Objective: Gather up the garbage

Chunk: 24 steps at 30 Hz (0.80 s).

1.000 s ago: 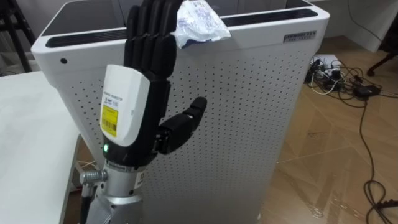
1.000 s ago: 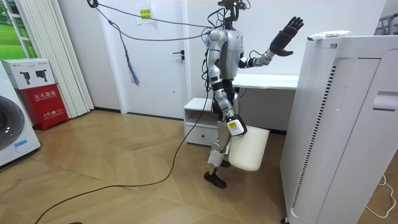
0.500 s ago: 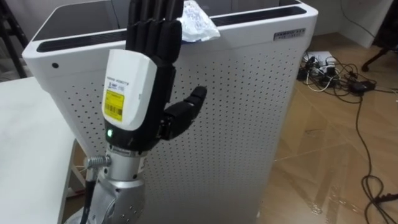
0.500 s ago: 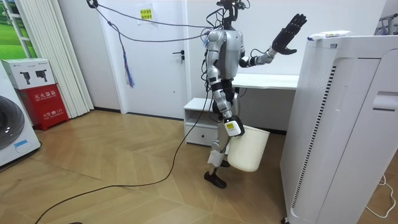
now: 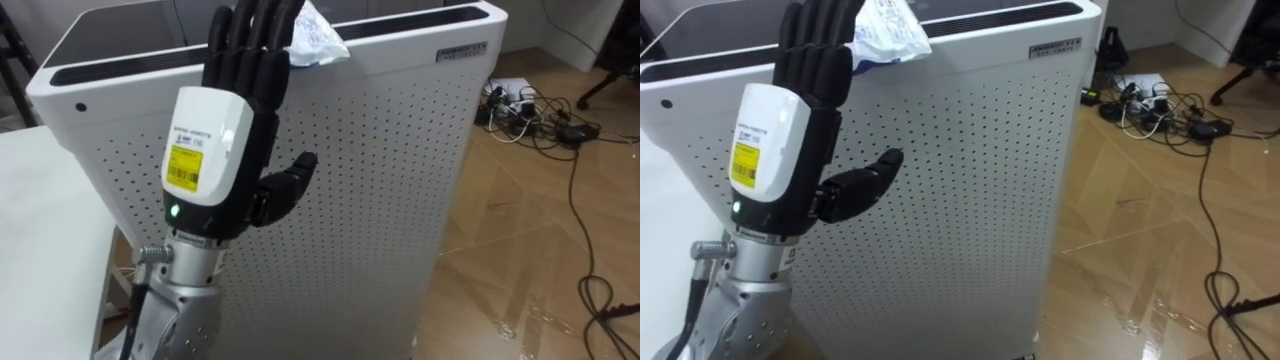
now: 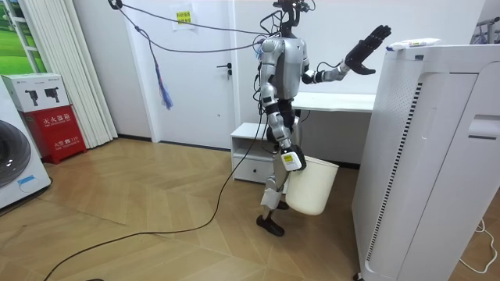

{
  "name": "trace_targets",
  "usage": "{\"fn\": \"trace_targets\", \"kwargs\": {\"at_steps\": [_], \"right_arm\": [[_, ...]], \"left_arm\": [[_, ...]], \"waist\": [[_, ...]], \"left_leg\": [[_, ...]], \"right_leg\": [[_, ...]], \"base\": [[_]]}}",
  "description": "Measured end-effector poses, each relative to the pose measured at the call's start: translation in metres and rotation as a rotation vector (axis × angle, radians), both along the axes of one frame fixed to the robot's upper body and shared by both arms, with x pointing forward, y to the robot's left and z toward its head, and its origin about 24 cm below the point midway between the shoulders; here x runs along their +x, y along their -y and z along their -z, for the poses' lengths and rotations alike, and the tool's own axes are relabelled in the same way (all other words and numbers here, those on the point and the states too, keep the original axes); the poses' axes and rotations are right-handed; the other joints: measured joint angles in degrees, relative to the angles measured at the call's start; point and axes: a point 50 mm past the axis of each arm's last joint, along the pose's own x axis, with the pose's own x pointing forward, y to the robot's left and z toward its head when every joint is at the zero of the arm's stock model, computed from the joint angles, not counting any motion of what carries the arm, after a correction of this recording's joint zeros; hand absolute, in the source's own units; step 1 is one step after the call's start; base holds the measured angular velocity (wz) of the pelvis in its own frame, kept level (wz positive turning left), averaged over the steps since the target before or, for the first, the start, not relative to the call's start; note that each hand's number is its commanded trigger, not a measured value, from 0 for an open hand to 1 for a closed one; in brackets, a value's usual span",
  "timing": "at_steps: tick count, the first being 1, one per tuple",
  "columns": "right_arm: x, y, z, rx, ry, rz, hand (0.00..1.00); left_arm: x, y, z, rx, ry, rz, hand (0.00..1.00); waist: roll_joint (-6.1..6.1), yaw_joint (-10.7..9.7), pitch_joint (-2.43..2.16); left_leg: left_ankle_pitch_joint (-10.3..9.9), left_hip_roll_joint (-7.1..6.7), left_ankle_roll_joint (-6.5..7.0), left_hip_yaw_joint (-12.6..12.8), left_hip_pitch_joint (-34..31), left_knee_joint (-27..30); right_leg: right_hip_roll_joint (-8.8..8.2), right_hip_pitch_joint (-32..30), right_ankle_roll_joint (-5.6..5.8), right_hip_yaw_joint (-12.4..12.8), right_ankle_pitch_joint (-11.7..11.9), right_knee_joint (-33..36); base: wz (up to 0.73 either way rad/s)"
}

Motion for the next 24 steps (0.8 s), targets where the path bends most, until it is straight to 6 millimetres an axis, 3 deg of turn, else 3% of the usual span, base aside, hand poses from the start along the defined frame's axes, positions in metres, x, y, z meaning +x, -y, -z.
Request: {"fn": "trace_targets", "kwargs": {"at_steps": [6,24], "right_arm": [[0.002,0.003,-0.002,-0.009,0.007,-0.005,1.00],[0.004,0.009,-0.003,-0.040,0.002,-0.033,1.00]], "left_arm": [[0.006,-0.010,0.009,0.048,-0.060,-0.034,0.00],[0.027,-0.016,0.017,0.104,-0.158,-0.088,0.00]], "waist": [[0.98,0.2,0.09],[0.95,0.0,0.13]], "left_leg": [[0.0,0.02,0.00,0.1,0.4,-0.1],[0.0,0.12,0.00,1.5,0.9,-0.4]], "right_leg": [[0.10,0.1,0.00,0.6,0.0,0.0],[0.41,-0.3,0.03,2.1,0.2,0.3]], "base": [[-0.03],[-0.04]]}}
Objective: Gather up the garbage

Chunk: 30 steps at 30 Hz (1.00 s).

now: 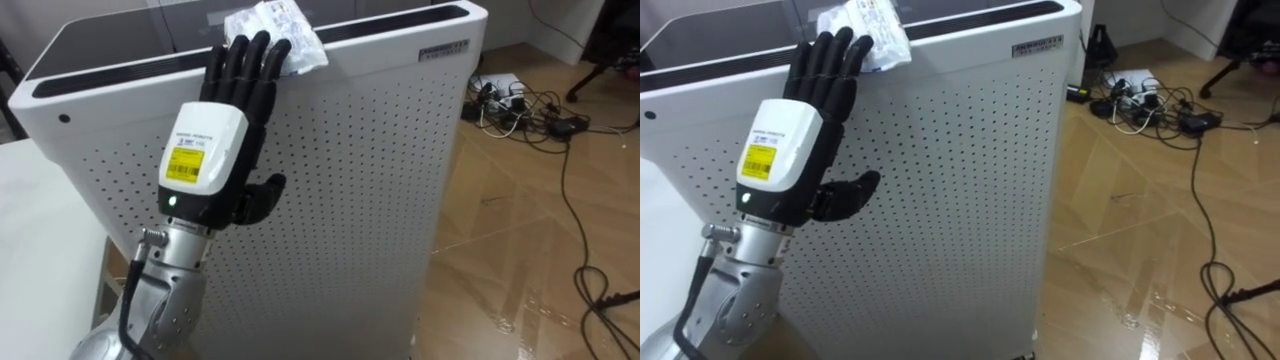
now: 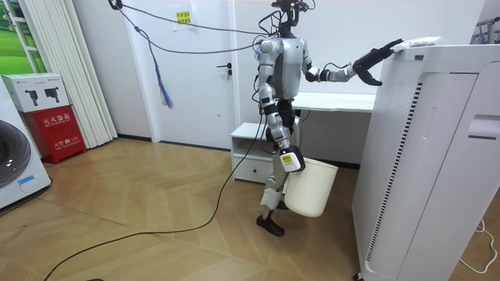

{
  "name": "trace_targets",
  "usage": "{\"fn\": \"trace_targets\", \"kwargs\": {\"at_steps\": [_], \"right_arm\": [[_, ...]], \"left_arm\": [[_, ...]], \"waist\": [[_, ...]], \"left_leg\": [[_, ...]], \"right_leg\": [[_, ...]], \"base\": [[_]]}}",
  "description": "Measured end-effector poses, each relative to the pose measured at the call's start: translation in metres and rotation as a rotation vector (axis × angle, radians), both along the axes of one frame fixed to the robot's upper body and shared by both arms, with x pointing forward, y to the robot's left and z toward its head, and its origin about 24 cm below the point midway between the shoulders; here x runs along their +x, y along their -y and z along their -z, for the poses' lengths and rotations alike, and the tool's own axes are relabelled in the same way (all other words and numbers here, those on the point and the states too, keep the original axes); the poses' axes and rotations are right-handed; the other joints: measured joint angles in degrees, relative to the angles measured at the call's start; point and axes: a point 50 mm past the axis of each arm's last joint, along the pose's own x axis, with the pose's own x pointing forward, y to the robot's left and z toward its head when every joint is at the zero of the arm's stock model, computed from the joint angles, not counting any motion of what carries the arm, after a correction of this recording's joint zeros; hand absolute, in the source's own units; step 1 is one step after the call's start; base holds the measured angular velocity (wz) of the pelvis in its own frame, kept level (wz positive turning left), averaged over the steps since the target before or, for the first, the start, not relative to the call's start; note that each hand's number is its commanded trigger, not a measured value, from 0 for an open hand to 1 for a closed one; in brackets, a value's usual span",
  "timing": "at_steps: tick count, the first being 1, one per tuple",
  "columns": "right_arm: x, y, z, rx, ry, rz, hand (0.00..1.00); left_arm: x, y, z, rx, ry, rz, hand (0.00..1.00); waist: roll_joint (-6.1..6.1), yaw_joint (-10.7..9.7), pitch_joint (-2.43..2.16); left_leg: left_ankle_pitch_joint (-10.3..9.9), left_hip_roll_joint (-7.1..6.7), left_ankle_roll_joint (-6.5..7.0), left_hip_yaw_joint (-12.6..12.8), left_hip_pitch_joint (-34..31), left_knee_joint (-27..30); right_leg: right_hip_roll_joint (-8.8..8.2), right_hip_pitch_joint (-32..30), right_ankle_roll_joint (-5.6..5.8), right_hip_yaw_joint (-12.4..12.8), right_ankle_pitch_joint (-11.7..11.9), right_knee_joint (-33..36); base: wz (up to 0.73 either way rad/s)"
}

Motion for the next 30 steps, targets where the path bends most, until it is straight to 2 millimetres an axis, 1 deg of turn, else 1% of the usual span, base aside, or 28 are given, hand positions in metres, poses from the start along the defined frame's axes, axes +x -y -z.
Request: {"fn": "trace_targets", "kwargs": {"at_steps": [6,9,12,21,25,28,30], "right_arm": [[-0.001,0.001,0.000,-0.001,-0.003,0.002,1.00],[-0.001,0.002,0.000,-0.002,-0.003,0.005,1.00],[-0.002,0.002,0.000,-0.006,-0.007,0.008,1.00],[-0.002,0.003,0.000,-0.015,-0.006,0.015,1.00],[-0.002,0.004,0.000,-0.016,-0.006,0.016,1.00],[-0.002,0.004,0.000,-0.024,-0.006,0.018,1.00],[-0.003,0.004,0.000,-0.026,-0.006,0.018,1.00]], "left_arm": [[0.009,0.000,-0.016,0.005,0.041,-0.024,0.00],[0.011,-0.001,-0.022,0.015,0.061,-0.027,0.00],[0.012,0.000,-0.027,0.015,0.080,-0.026,0.00],[0.013,0.003,-0.040,-0.004,0.150,-0.015,0.00],[0.012,0.006,-0.048,-0.008,0.180,-0.001,0.00],[0.011,0.006,-0.054,-0.005,0.205,0.005,0.00],[0.008,0.008,-0.057,-0.009,0.223,0.016,0.00]], "waist": [[0.22,0.2,-0.02],[0.46,0.2,-0.12],[0.61,0.2,-0.22],[0.74,0.2,-0.32],[1.05,0.1,-0.53],[1.50,0.0,-0.80],[1.57,0.0,-0.79]], "left_leg": [[0.0,0.08,0.00,0.0,0.0,0.0],[0.0,0.07,0.00,0.0,0.0,0.0],[0.0,0.09,0.00,-0.1,-0.1,0.0],[0.0,0.10,0.00,-0.1,-0.1,0.0],[0.0,0.12,0.00,-0.1,0.0,0.0],[0.0,0.14,0.00,-0.1,0.0,0.1],[0.0,0.16,0.00,-0.1,0.0,0.1]], "right_leg": [[0.14,0.1,0.00,0.1,0.5,-0.4],[0.14,0.1,0.00,0.1,0.5,-0.3],[0.16,0.0,0.00,0.1,0.5,-0.4],[0.16,0.1,-0.01,0.2,0.5,-0.4],[0.15,0.3,-0.01,0.0,0.5,-0.5],[0.15,0.3,-0.01,0.0,0.5,-0.5],[0.16,0.3,-0.02,0.0,0.5,-0.5]], "base": [[0.00],[0.00],[0.00],[0.00],[0.00],[0.00],[0.00]]}}
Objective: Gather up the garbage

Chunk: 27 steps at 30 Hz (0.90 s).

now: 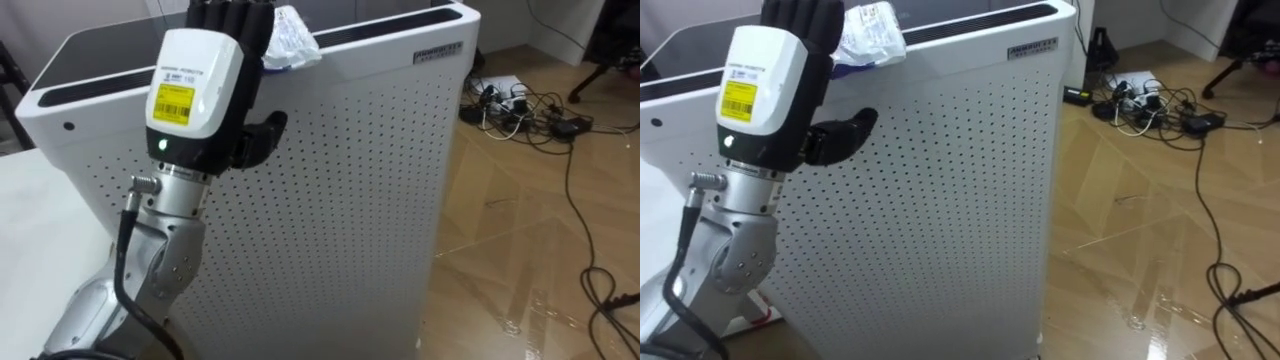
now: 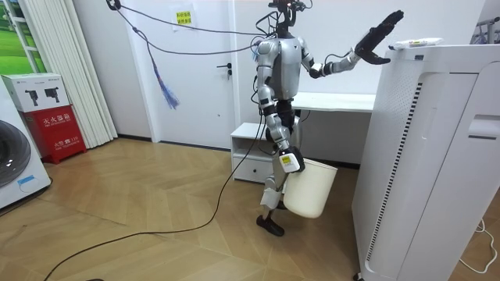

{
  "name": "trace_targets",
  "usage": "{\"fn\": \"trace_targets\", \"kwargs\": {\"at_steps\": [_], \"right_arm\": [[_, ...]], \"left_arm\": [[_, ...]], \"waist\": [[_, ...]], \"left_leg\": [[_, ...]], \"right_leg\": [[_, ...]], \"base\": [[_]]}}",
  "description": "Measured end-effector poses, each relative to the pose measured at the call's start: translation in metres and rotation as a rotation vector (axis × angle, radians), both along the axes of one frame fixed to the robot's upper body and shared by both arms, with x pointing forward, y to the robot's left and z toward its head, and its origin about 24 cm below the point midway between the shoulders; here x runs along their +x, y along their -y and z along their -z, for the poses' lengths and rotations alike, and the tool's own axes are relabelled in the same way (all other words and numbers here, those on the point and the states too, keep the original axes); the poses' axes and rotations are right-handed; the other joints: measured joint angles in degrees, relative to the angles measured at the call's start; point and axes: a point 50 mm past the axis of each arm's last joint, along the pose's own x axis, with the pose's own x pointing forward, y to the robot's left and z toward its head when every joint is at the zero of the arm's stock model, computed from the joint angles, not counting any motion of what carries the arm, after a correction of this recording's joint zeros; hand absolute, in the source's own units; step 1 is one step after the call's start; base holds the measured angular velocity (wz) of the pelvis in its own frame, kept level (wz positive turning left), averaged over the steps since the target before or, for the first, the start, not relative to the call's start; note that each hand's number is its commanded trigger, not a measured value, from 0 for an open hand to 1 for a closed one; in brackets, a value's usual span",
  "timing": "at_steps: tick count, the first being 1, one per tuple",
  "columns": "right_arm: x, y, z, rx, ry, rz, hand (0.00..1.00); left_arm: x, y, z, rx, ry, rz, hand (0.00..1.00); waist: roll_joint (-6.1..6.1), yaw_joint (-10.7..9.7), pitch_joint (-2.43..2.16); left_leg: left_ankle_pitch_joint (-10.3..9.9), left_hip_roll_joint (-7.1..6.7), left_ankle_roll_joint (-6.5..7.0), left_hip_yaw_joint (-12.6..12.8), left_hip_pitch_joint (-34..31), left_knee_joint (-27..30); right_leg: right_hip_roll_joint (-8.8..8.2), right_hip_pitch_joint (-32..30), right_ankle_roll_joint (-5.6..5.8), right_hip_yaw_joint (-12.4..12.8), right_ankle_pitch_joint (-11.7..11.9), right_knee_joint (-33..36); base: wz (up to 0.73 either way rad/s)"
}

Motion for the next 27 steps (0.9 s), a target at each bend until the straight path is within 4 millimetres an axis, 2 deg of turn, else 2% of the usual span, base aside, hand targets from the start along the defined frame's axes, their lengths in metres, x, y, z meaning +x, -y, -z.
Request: {"fn": "trace_targets", "kwargs": {"at_steps": [5,14,18,21,24,27], "right_arm": [[-0.001,0.000,0.000,-0.002,-0.001,0.003,1.00],[-0.003,0.001,0.001,0.000,-0.005,0.014,1.00],[-0.003,0.002,0.000,-0.001,-0.006,0.020,1.00],[-0.001,0.003,0.000,-0.001,-0.016,0.022,1.00],[-0.001,0.004,0.000,-0.004,-0.017,0.023,1.00],[-0.001,0.006,0.000,-0.009,-0.024,0.028,1.00]], "left_arm": [[-0.004,0.003,-0.006,-0.006,0.029,0.016,0.00],[-0.003,0.003,-0.005,0.008,0.000,0.010,0.00],[0.000,0.002,-0.003,0.006,-0.049,0.010,0.00],[0.009,-0.004,0.010,0.017,-0.134,-0.021,0.00],[0.018,-0.015,0.028,0.038,-0.230,-0.081,0.00],[0.020,-0.015,0.026,0.047,-0.232,-0.081,0.00]], "waist": [[-0.10,-0.1,0.07],[-0.18,-0.1,0.23],[0.31,0.4,0.68],[0.62,0.6,0.90],[0.68,0.1,0.88],[0.52,0.1,0.93]], "left_leg": [[0.0,0.01,-0.01,0.0,0.0,0.0],[0.0,0.00,-0.01,0.2,0.1,-0.1],[0.0,0.04,-0.01,1.2,1.0,-0.9],[0.0,0.04,-0.01,1.5,0.9,-0.9],[0.0,0.08,-0.01,1.8,0.8,-0.9],[0.0,0.01,-0.01,2.0,0.8,-0.9]], "right_leg": [[-0.01,0.0,-0.01,0.0,0.0,0.1],[0.01,0.1,-0.01,0.1,0.0,0.1],[0.26,0.1,0.00,1.1,0.0,0.1],[0.31,0.0,0.00,1.6,0.0,0.2],[0.37,-0.4,0.00,1.7,0.0,0.3],[0.33,-0.5,0.01,1.9,0.0,0.3]], "base": [[0.00],[0.00],[-0.13],[-0.08],[0.00],[-0.03]]}}
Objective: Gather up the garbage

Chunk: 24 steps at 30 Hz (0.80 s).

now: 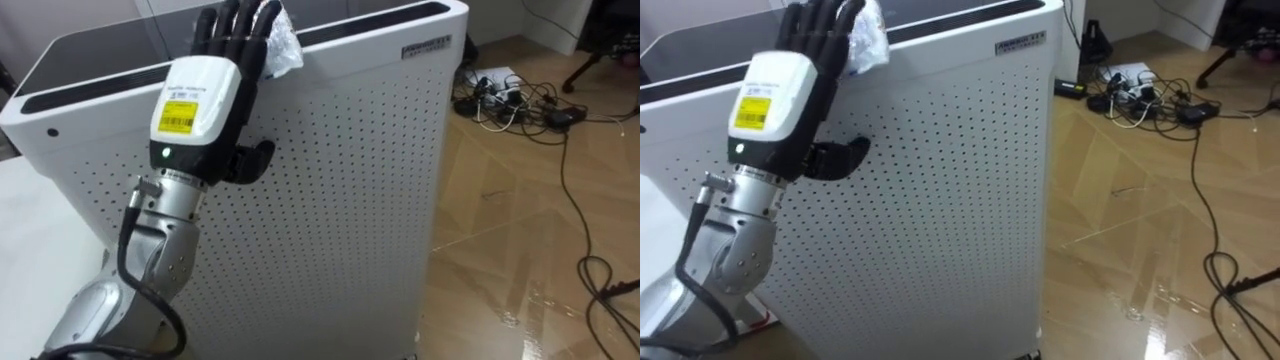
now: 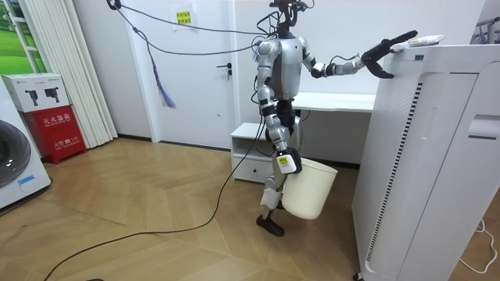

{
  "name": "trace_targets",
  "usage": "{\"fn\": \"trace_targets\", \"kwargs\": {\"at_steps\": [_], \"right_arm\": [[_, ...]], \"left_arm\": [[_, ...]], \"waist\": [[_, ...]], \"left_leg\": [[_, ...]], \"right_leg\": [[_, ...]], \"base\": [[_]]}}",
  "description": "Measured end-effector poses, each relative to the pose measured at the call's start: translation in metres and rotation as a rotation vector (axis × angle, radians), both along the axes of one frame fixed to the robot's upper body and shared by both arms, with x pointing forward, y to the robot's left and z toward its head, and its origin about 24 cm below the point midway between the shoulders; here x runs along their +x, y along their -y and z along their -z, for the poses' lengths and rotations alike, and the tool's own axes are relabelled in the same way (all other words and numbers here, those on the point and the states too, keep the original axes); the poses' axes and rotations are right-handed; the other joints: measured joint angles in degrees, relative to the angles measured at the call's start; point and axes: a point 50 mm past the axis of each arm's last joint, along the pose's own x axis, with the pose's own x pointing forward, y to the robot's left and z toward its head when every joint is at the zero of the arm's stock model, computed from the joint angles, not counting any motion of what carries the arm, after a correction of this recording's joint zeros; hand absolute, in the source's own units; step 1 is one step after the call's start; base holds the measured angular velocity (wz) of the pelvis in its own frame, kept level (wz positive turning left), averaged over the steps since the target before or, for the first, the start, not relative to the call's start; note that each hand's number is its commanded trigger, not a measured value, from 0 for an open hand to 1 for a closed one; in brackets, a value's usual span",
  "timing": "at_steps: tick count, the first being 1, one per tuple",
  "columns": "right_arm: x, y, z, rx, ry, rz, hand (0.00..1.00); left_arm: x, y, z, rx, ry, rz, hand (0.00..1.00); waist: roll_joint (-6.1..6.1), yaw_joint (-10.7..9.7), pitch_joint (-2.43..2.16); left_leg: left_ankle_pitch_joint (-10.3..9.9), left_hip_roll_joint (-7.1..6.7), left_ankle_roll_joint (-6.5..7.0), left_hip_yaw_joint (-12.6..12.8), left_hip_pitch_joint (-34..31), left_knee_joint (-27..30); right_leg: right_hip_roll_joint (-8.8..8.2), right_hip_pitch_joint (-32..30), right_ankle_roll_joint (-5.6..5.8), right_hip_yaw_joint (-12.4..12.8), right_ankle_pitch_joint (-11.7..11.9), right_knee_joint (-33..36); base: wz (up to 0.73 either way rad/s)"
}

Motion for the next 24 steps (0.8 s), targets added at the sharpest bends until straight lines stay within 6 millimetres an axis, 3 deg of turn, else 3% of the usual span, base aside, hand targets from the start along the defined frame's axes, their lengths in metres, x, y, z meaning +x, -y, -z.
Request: {"fn": "trace_targets", "kwargs": {"at_steps": [2,4,5,6,17,20,24], "right_arm": [[0.000,0.001,0.000,-0.002,0.002,0.007,1.00],[0.000,0.002,-0.001,-0.004,0.002,0.010,1.00],[0.000,0.002,-0.001,-0.005,0.001,0.010,1.00],[0.000,0.002,-0.001,-0.006,0.001,0.012,1.00],[0.002,0.009,-0.004,-0.011,0.015,0.040,1.00],[0.000,0.015,-0.005,-0.025,0.000,0.043,1.00],[0.001,0.018,-0.006,-0.033,-0.001,0.041,1.00]], "left_arm": [[0.001,-0.002,0.000,0.009,-0.010,-0.006,0.01],[0.002,-0.004,0.001,0.018,-0.020,-0.015,0.21],[0.003,-0.005,0.001,0.022,-0.027,-0.020,0.55],[0.003,-0.006,0.001,0.024,-0.031,-0.022,1.00],[0.008,-0.013,-0.010,0.013,-0.017,-0.056,1.00],[0.013,-0.016,-0.014,-0.034,-0.029,-0.062,1.00],[0.016,-0.018,-0.019,-0.055,-0.027,-0.079,1.00]], "waist": [[-0.06,0.1,0.02],[-0.10,-0.1,0.01],[-0.06,-0.3,-0.05],[-0.06,-0.3,-0.05],[0.31,-0.4,-0.57],[0.94,-0.4,-1.00],[0.99,-0.4,-0.97]], "left_leg": [[0.0,-0.02,0.00,0.5,0.0,0.0],[0.0,-0.04,0.00,0.6,0.0,0.0],[0.0,-0.04,0.00,0.6,0.0,0.1],[0.0,-0.03,0.00,0.6,0.0,0.1],[0.0,-0.01,0.01,0.7,0.1,0.7],[0.0,-0.02,0.01,0.7,0.2,0.7],[0.0,0.04,-0.03,0.7,0.4,0.7]], "right_leg": [[0.01,-0.4,0.03,0.4,0.0,0.3],[0.01,-0.4,0.04,0.4,0.0,0.4],[0.01,-0.4,0.05,0.4,0.0,0.4],[0.01,-0.4,0.05,0.4,0.0,0.4],[-0.05,-0.3,0.05,0.5,0.0,0.9],[-0.08,-0.3,0.05,0.4,0.0,1.0],[-0.03,-0.3,0.00,0.5,0.0,1.3]], "base": [[-0.09],[-0.05],[0.00],[0.00],[0.00],[0.00],[0.00]]}}
